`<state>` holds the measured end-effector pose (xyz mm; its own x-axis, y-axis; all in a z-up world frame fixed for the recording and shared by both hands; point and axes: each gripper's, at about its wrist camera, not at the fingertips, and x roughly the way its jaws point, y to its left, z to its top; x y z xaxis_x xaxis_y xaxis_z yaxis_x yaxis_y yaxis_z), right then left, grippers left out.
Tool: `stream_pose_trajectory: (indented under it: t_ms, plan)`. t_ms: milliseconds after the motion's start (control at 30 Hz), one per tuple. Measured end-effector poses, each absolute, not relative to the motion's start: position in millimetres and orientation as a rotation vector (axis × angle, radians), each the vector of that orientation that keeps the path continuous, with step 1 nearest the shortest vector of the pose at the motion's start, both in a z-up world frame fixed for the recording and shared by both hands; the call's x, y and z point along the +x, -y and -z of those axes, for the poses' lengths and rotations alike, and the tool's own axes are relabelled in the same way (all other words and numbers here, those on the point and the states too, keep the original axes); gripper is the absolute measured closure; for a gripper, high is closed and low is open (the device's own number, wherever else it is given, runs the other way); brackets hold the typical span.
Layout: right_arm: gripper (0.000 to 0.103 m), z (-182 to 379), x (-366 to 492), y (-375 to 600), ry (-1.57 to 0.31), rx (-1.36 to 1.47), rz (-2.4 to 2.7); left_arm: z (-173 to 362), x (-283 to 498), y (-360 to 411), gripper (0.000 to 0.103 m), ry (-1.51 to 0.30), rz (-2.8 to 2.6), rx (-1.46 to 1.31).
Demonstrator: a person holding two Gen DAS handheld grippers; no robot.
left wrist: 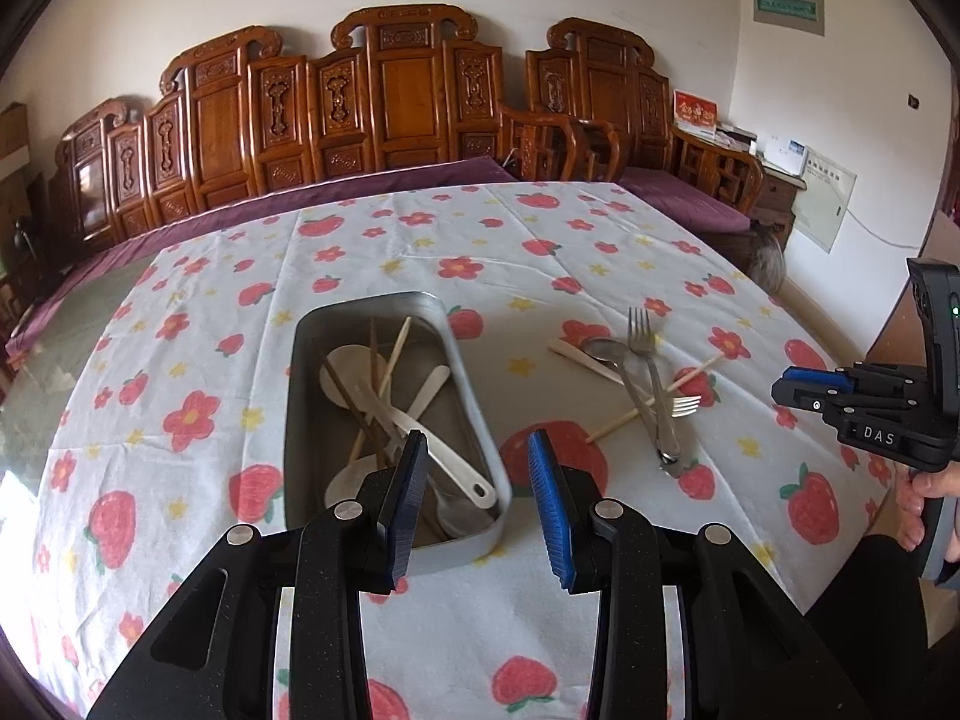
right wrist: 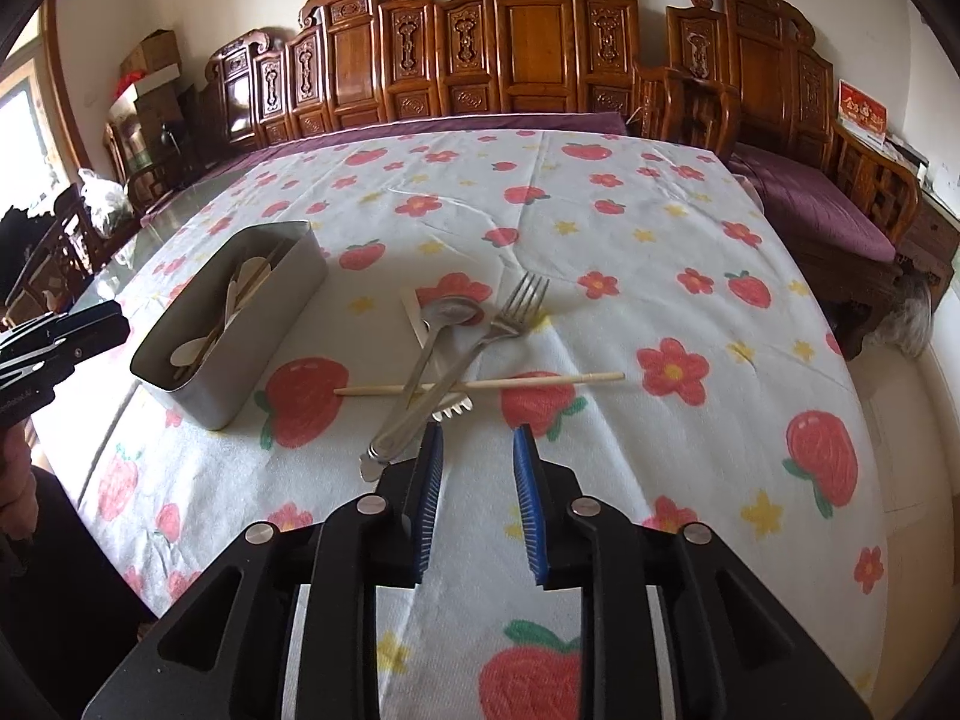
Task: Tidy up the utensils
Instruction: 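Grasp a metal spoon from the pile with the left gripper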
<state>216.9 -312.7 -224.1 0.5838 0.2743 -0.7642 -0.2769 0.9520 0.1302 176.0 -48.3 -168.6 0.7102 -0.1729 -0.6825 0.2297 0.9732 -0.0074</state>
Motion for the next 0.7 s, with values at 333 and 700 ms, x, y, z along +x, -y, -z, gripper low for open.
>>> stream_pose_trajectory:
  t_ms: [333, 700]
  plan:
    - [0.076, 231, 228, 334, -0.908, 0.035, -0.309, 185, 203, 102, 0.07, -0.826, 0.293, 0.073]
    - [0.076, 228, 229, 347, -0.897, 0.041, -0.293, 217, 270, 159, 0.07, -0.943, 0.355, 0.04]
